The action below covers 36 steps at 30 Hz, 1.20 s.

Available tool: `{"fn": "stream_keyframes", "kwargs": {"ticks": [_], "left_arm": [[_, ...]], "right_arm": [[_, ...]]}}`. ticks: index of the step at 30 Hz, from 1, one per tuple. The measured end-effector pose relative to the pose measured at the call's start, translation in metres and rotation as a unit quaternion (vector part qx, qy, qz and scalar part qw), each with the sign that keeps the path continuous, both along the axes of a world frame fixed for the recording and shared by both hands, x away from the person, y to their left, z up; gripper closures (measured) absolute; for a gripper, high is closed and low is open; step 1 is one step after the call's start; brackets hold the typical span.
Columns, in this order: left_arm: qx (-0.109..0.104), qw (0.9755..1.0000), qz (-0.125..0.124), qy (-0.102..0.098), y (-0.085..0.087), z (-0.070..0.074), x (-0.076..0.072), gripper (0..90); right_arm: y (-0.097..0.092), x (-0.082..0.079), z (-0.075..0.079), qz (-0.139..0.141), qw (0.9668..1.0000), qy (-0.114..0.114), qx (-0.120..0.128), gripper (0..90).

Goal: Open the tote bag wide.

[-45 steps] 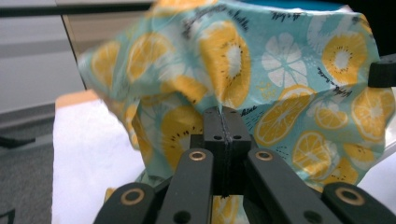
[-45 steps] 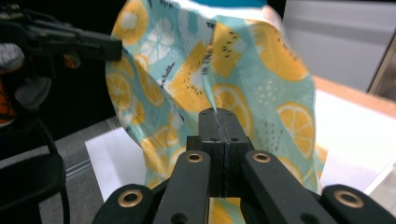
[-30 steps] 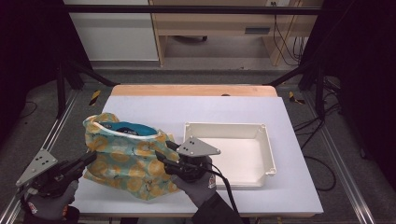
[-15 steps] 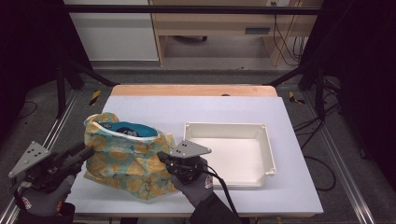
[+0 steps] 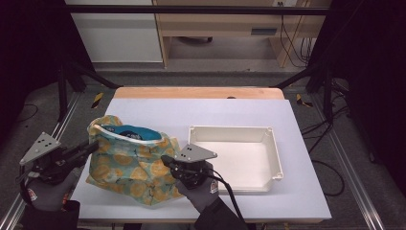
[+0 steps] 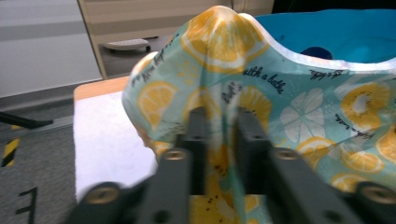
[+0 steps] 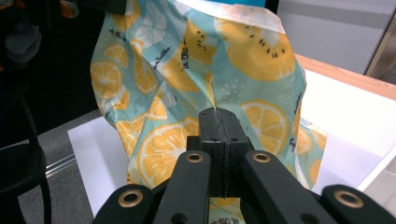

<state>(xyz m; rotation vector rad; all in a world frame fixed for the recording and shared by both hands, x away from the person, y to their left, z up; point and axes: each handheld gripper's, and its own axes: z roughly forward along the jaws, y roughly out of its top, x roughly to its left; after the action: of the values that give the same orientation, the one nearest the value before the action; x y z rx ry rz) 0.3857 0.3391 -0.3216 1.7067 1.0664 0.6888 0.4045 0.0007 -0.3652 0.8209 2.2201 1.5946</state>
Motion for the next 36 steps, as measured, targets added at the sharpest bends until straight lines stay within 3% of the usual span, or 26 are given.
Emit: {"fn": "stream_keyframes", "kwargs": {"ticks": [2, 9, 13, 17, 36], "left_arm": [[0.000, 1.0000, 0.003, -0.006, 0.001, 0.001, -0.004, 88.8], [-0.010, 0.9995, 0.013, -0.026, 0.010, -0.003, -0.023, 89.4], [-0.019, 0.9994, 0.005, -0.028, 0.015, -0.012, -0.030, 89.3], [-0.011, 0.9996, 0.004, -0.027, 0.012, -0.019, -0.031, 89.3], [0.016, 0.9995, -0.014, 0.024, 0.002, -0.065, -0.023, 89.3]], "right_arm": [[0.001, -0.001, 0.002, 0.002, 1.0000, -0.005, 0.003, 90.0], [0.009, -0.008, 0.011, 0.010, 0.9997, -0.023, 0.004, 90.0], [0.010, -0.009, 0.007, 0.014, 0.9998, -0.017, -0.001, 90.0], [0.010, -0.009, 0.001, 0.010, 0.9999, -0.010, -0.002, 90.0], [0.004, -0.010, -0.035, -0.003, 0.9996, 0.027, -0.007, 90.0]]}}
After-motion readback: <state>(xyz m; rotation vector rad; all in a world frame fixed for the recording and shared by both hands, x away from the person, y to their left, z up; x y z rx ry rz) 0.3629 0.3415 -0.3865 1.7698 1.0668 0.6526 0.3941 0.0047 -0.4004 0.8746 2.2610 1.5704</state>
